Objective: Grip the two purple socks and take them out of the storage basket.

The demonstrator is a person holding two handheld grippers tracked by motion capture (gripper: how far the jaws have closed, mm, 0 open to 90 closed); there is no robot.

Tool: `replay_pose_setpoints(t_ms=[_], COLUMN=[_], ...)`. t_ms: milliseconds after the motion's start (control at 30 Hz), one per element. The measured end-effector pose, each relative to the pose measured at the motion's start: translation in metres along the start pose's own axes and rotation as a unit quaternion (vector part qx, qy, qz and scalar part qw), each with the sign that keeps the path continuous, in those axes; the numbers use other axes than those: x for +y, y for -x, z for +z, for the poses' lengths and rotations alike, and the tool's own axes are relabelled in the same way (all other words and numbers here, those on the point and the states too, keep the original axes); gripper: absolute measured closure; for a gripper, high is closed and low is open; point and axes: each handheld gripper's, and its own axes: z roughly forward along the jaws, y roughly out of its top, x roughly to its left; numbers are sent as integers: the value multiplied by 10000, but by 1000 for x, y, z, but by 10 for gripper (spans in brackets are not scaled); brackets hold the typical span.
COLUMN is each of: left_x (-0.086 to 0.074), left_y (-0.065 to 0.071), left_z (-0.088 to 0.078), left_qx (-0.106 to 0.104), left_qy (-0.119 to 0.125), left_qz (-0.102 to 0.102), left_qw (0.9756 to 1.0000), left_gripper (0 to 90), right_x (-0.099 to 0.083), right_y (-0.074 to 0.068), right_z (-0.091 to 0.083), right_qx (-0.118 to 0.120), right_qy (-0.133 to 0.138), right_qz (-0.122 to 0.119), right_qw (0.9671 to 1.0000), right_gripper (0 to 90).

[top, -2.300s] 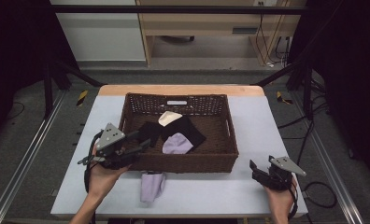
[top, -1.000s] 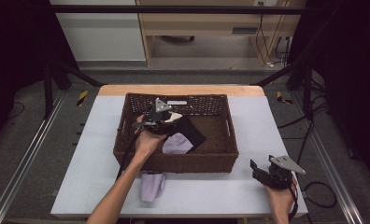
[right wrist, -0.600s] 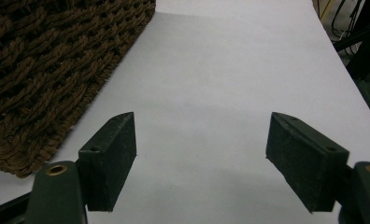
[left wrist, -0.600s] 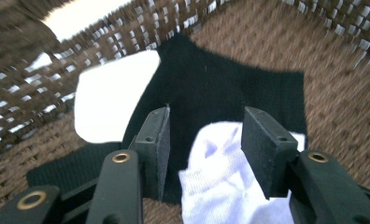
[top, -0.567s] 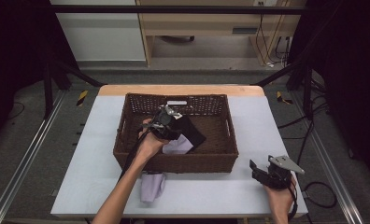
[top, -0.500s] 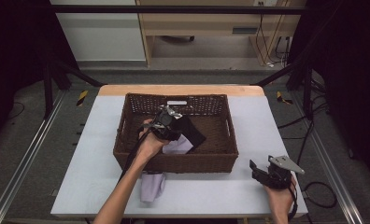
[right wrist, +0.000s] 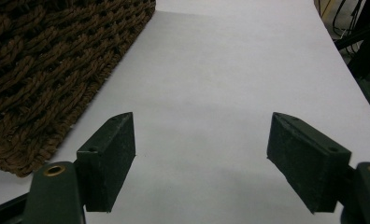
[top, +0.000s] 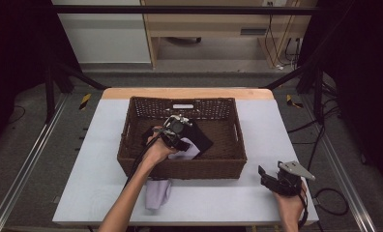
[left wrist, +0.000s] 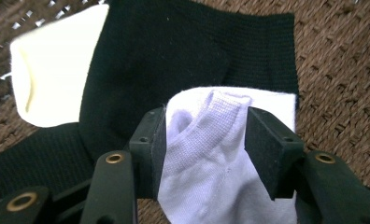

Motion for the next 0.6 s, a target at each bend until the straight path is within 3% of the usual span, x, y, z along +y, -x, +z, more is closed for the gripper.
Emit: replay_pose_setpoints(t_ms=[67,233,433,600], left_x=[0,1,1,1], left_y=[-2,-1,-2,-2], left_z=[1,6,9,4], left_qx=[-69,-183,-356,-421], left_qy=[-88,-345,-589,-413], left_qz=[-93,4,-28,-22], left_qw=[9999,9992,9976,9983], left_gripper=[541,637,809,890], right_x=[0,0,0,0], right_y=[0,0,0,0], right_z=[0,1,2,2], right_qx=[3,6,0,18], right_qy=[-2,-10,-14,-33], right_qz=[-4,-10,-11,-8], right_qw=[10000,10000,10000,10000], right_gripper=[238,239,240,241])
